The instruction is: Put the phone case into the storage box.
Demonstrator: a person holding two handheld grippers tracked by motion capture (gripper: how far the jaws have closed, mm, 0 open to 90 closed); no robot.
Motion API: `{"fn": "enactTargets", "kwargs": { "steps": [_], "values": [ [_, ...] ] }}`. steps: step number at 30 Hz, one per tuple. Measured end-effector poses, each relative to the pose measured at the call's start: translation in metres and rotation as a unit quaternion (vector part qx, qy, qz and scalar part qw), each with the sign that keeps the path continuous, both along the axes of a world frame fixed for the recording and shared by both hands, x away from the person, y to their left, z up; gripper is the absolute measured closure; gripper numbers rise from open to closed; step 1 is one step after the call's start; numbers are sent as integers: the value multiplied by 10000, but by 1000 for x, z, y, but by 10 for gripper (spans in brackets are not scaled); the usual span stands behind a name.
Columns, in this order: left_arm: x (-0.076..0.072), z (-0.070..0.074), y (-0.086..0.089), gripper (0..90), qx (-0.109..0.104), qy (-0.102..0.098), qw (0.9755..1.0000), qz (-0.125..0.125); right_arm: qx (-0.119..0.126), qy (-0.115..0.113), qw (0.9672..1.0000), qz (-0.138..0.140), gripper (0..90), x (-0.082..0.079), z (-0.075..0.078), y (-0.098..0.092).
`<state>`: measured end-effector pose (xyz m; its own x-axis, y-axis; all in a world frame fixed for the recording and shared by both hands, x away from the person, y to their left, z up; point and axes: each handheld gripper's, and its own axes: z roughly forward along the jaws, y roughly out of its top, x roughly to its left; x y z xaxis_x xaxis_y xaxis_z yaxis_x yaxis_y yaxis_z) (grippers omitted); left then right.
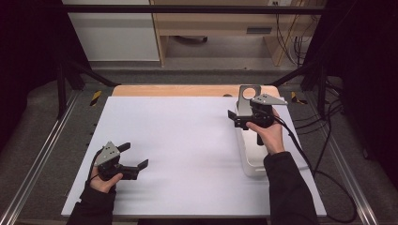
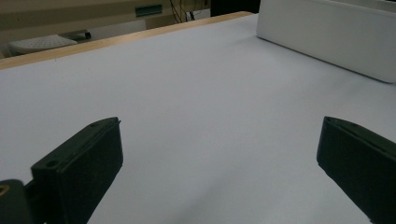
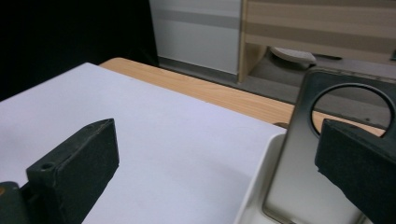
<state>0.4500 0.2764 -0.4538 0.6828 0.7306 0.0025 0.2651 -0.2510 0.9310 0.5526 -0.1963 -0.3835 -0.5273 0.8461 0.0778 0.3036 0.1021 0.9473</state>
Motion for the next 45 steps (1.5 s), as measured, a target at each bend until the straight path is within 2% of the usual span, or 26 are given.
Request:
{"fn": "enactTargets", "kwargs": {
  "steps": [6,15,21,34,45],
  "values": [
    [0,0,0,0,-6,6,10000,-5,23,-88,9993,364,4,-20,4,-1],
    [-1,0,-1,0,-12,-1,10000,-14,53,-253,9974,673,4,-48,8,-9],
    [-1,0,-1,0,-20,-19,10000,-41,50,-354,9955,874,4,-66,3,-16],
    [-2,1,-2,0,-30,-38,10000,-75,157,-530,9944,906,4,-96,-23,-49],
    [-3,2,-3,0,-65,-80,9999,-120,164,-481,9952,838,3,-114,-46,-76]
  ]
}}
